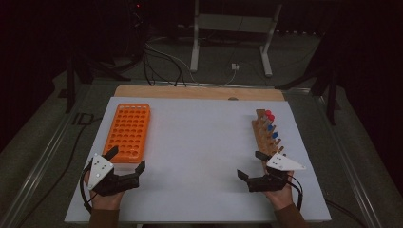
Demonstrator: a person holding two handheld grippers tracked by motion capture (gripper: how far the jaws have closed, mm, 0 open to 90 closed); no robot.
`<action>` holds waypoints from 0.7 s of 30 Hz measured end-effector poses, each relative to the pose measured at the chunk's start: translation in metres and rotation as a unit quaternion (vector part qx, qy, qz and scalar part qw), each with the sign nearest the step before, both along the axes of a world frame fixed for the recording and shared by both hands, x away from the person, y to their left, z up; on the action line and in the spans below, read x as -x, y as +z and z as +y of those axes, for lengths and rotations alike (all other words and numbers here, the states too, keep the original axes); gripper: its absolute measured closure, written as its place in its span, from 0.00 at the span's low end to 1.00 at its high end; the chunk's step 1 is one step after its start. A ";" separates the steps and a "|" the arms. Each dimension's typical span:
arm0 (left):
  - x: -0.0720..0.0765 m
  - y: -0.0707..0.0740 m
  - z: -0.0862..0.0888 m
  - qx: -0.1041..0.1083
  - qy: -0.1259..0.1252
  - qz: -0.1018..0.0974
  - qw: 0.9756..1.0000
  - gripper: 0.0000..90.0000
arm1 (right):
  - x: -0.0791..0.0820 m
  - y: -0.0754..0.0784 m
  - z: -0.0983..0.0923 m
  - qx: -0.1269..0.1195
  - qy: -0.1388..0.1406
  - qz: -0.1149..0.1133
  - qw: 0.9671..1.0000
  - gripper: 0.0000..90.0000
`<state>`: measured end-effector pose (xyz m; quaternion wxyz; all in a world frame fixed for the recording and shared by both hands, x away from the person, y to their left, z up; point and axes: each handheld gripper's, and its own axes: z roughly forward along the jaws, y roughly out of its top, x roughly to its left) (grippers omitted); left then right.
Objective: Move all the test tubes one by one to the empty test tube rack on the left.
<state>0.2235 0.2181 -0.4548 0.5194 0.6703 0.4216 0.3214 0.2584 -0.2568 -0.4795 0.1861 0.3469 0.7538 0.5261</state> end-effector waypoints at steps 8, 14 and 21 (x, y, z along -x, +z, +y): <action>0.000 -0.001 0.004 0.009 0.010 -0.003 1.000 0.00 | 0.000 -0.001 0.002 0.005 0.006 0.007 1.000 0.00; 0.001 -0.001 0.005 0.012 0.015 -0.004 1.000 0.00 | 0.001 0.016 0.004 -0.002 0.014 0.010 1.000 0.00; 0.001 -0.002 0.007 0.019 0.022 -0.001 1.000 0.00 | -0.009 0.041 0.003 0.009 0.019 0.017 1.000 0.00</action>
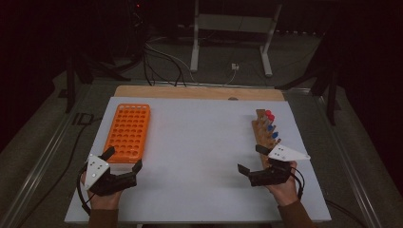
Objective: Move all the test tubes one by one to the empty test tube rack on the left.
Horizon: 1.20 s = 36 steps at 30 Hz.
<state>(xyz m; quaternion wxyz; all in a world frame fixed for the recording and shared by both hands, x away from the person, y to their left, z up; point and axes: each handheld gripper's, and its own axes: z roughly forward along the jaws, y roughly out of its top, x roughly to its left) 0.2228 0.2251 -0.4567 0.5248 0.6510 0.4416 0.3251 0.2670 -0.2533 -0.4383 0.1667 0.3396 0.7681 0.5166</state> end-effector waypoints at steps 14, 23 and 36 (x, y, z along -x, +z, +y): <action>-0.004 -0.004 -0.002 0.000 -0.004 0.011 1.000 0.00 | -0.024 0.053 -0.048 0.012 -0.071 -0.008 0.997 0.03; -0.004 -0.005 -0.002 -0.001 -0.002 0.013 1.000 0.00 | -0.024 0.037 -0.070 0.051 -0.104 0.020 0.993 0.14; -0.005 -0.006 -0.004 -0.008 -0.003 0.015 1.000 0.00 | -0.008 -0.001 -0.078 0.106 -0.126 0.048 0.985 0.65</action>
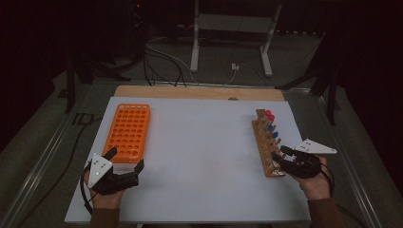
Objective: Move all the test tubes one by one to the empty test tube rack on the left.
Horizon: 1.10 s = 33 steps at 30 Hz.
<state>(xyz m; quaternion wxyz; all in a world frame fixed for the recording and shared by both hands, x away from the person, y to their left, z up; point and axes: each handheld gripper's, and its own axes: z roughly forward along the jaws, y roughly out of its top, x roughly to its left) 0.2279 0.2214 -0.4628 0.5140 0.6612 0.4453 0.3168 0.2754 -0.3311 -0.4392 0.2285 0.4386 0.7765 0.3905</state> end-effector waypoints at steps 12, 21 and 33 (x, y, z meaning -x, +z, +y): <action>0.000 -0.001 -0.001 -0.002 -0.002 0.001 1.000 0.00 | -0.003 -0.008 0.001 0.006 -0.006 -0.005 1.000 0.84; 0.000 -0.001 -0.002 -0.003 -0.003 0.002 1.000 0.00 | -0.006 -0.010 0.005 0.010 -0.010 -0.005 1.000 0.85; -0.001 -0.001 -0.002 -0.010 -0.003 0.005 1.000 0.00 | -0.005 0.007 0.006 0.009 -0.006 -0.012 1.000 0.85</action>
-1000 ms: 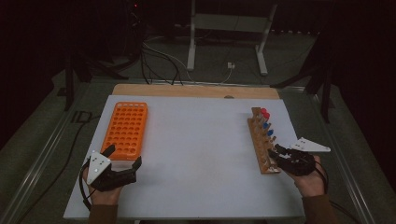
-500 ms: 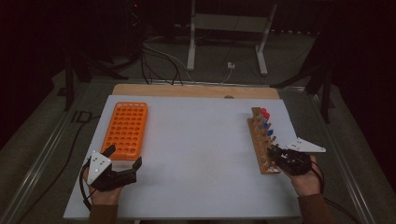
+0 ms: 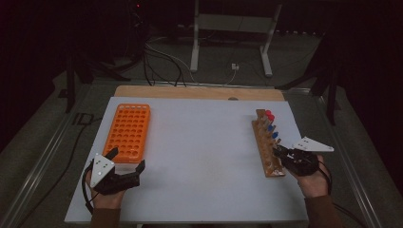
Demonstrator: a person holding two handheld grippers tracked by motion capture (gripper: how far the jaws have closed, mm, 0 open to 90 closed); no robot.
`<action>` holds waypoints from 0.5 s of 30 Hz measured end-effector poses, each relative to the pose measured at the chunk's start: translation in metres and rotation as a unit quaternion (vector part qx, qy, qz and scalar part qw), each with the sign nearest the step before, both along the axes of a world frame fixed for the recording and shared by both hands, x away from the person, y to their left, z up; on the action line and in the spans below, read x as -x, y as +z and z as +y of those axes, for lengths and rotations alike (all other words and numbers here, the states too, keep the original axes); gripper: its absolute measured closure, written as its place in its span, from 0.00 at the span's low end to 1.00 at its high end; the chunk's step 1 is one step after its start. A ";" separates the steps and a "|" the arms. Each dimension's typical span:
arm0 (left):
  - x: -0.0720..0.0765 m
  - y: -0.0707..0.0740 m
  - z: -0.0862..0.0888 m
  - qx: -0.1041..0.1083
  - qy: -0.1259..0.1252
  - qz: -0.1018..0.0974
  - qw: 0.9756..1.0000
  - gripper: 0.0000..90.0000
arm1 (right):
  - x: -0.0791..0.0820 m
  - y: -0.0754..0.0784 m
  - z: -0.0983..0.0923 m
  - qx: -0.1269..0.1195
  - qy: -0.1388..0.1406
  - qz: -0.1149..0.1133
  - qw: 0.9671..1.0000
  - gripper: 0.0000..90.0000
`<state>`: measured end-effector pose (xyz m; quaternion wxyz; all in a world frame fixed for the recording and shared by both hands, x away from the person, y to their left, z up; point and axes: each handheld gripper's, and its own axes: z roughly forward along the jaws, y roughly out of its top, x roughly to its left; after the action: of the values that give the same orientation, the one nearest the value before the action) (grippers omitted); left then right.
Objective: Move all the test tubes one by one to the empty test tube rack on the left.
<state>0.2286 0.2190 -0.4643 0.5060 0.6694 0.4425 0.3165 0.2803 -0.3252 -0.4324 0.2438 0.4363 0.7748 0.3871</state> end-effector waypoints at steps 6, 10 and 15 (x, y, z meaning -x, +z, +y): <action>0.000 0.000 -0.001 0.000 0.001 0.002 1.000 0.00 | 0.004 0.019 -0.004 -0.014 0.007 -0.018 1.000 0.85; 0.000 -0.001 -0.003 -0.004 -0.001 0.003 1.000 0.00 | 0.007 0.034 -0.006 -0.019 0.012 -0.032 0.999 0.85; -0.001 -0.001 -0.005 -0.006 -0.001 0.002 1.000 0.00 | 0.012 0.050 -0.003 -0.030 0.025 -0.050 0.998 0.85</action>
<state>0.2293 0.2135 -0.4653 0.5013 0.6738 0.4406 0.3172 0.2687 -0.3278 -0.3826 0.2591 0.4041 0.7603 0.4376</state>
